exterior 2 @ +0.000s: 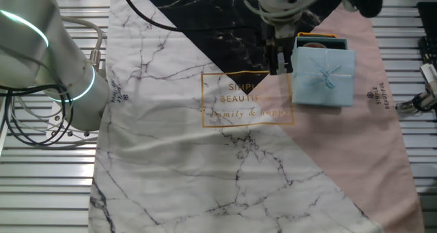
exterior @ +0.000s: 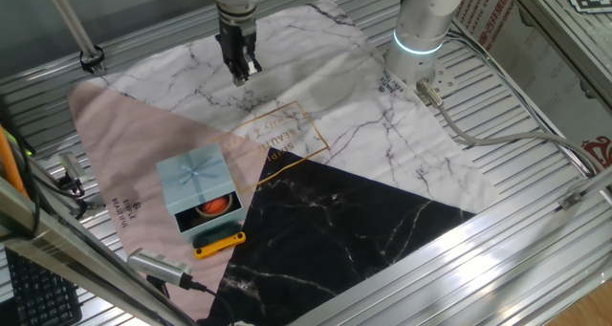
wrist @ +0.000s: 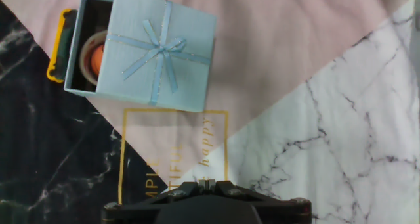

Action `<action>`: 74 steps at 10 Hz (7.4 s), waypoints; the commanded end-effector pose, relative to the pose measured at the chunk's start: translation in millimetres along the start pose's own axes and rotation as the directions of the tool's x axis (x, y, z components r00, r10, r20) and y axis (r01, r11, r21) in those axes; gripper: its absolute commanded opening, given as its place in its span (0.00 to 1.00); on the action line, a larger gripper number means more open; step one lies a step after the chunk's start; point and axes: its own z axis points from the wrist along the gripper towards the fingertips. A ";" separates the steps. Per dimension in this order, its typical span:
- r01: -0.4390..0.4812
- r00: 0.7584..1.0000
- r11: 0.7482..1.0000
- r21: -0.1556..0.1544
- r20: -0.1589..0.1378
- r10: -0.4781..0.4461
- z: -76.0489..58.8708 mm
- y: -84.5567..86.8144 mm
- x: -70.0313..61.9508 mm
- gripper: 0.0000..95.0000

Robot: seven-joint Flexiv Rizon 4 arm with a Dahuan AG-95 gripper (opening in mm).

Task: Slide the outer casing onto the gift box

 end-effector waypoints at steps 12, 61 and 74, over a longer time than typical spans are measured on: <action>-0.059 0.998 0.998 0.022 -0.019 0.059 8.6 -11.6 0.4 0.00; -0.104 0.994 0.990 -0.098 -0.023 0.102 213.9 -53.5 -147.5 0.00; -0.089 0.996 0.991 -0.098 -0.027 0.086 212.1 -54.6 -134.2 0.00</action>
